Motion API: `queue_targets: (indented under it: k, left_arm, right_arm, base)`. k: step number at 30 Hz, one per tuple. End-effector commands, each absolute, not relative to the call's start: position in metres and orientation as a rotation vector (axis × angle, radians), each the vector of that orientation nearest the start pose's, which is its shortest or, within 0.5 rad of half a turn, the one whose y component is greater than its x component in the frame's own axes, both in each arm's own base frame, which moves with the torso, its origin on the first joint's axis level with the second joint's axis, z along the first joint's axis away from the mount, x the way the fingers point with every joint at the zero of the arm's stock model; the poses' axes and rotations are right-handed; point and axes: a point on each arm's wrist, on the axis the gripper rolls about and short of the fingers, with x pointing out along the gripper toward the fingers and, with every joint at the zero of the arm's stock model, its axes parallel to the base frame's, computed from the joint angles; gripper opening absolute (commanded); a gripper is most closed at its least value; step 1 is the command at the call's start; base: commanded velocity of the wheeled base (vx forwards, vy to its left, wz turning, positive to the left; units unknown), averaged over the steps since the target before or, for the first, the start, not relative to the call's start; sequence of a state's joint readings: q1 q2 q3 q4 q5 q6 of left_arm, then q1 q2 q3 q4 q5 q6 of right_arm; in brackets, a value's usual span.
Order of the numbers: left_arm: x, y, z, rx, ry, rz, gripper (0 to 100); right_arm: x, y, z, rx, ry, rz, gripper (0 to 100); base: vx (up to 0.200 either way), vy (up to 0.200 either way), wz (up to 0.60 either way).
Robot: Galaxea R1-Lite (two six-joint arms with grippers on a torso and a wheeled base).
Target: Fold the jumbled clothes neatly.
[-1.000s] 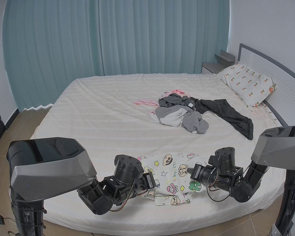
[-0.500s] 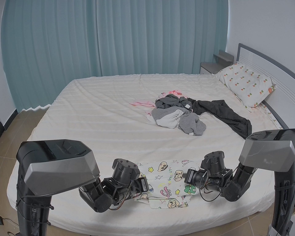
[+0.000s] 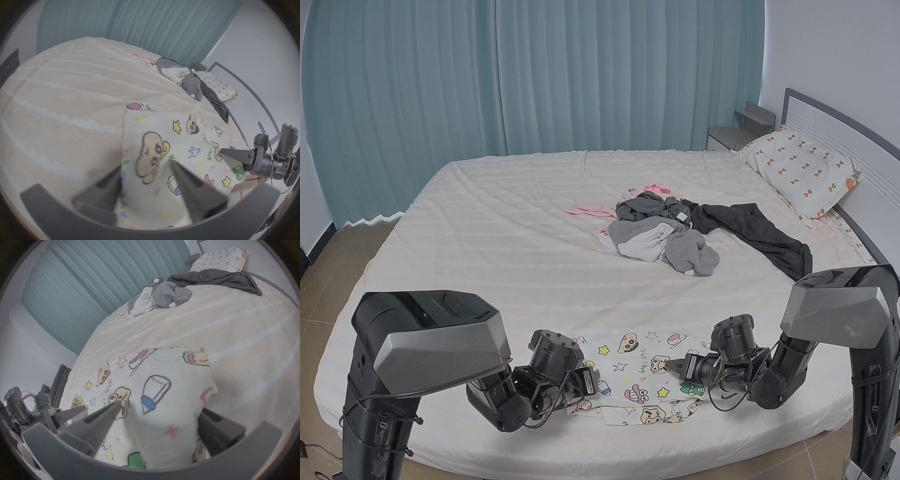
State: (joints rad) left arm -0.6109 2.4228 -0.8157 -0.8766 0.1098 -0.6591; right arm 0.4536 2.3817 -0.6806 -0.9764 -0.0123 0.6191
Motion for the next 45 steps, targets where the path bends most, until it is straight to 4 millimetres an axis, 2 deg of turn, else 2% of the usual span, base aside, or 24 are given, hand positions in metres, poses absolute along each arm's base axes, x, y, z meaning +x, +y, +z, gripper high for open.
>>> queue_targets:
  k: [1,6,10,13,16,19,21,23,28,32,33,34,35,40,41,43,44,45]
  left_arm:
    - [0.304,-0.205,-0.051,-0.355,0.824,-0.214,100]
    - [0.295,-0.187,-0.056,-0.284,0.859,-0.188,100]
    - [0.289,-0.179,-0.057,-0.258,0.876,-0.181,100]
    - [0.287,-0.175,-0.047,-0.267,0.862,-0.180,100]
    - [0.287,-0.167,-0.034,-0.287,0.831,-0.171,100]
    - [0.285,-0.157,-0.004,-0.327,0.754,-0.174,100]
    - [0.282,-0.153,0.008,-0.343,0.719,-0.180,100]
    - [0.283,-0.145,0.033,-0.379,0.632,-0.183,100]
    - [0.264,-0.129,0.076,-0.410,0.491,-0.125,100]
    - [0.229,-0.111,0.124,-0.460,0.347,-0.154,100]
    - [0.227,-0.110,0.127,-0.466,0.335,-0.158,100]
    - [0.212,-0.103,0.145,-0.486,0.272,-0.168,100]
    - [0.203,-0.098,0.153,-0.483,0.235,-0.154,100]
    - [0.173,-0.078,0.170,-0.383,0.128,-0.006,100]
    - [0.173,-0.078,0.170,-0.383,0.128,-0.006,100]
    - [0.151,-0.066,0.176,-0.382,0.101,-0.003,100]
    - [0.149,-0.065,0.176,-0.380,0.099,-0.002,100]
    - [0.137,-0.059,0.178,-0.368,0.104,0.007,100]
  right_arm:
    - [0.307,0.141,-0.040,0.394,0.834,0.153,100]
    - [0.295,0.125,-0.037,0.276,0.881,0.147,100]
    - [0.290,0.122,-0.040,0.205,0.924,0.158,100]
    - [0.287,0.121,-0.039,0.159,0.940,0.160,100]
    - [0.291,0.116,-0.026,0.156,0.876,0.107,100]
    - [0.290,0.104,0.001,0.189,0.799,0.069,100]
    - [0.287,0.099,0.013,0.202,0.768,0.062,100]
    - [0.282,0.093,0.032,0.223,0.715,0.057,100]
    - [0.265,0.081,0.073,0.294,0.567,0.036,100]
    - [0.233,0.071,0.106,0.330,0.448,0.057,100]
    - [0.230,0.070,0.109,0.333,0.436,0.060,100]
    - [0.213,0.066,0.122,0.343,0.386,0.071,100]
    - [0.203,0.062,0.130,0.342,0.353,0.073,100]
    - [0.164,0.047,0.139,0.302,0.273,0.043,100]
    - [0.164,0.047,0.139,0.302,0.273,0.043,100]
    - [0.145,0.040,0.140,0.302,0.235,0.011,100]
    - [0.142,0.039,0.139,0.302,0.231,0.007,100]
    - [0.132,0.035,0.139,0.293,0.210,-0.012,100]
  base:
    - [0.000,0.000,0.00]
    - [0.000,0.000,0.00]
    - [0.000,0.000,0.00]
    - [0.000,0.000,0.00]
    - [0.000,0.000,0.00]
    - [0.000,0.000,0.00]
    - [0.000,0.000,0.00]
    - [0.000,0.000,0.00]
    - [0.000,0.000,0.00]
    - [0.000,0.000,0.00]
    - [0.000,0.000,0.00]
    - [0.000,0.000,0.00]
    - [0.000,0.000,0.00]
    - [0.000,0.000,0.00]
    - [0.000,0.000,0.00]
    - [0.000,0.000,0.00]
    - [0.000,0.000,0.00]
    - [0.000,0.000,0.00]
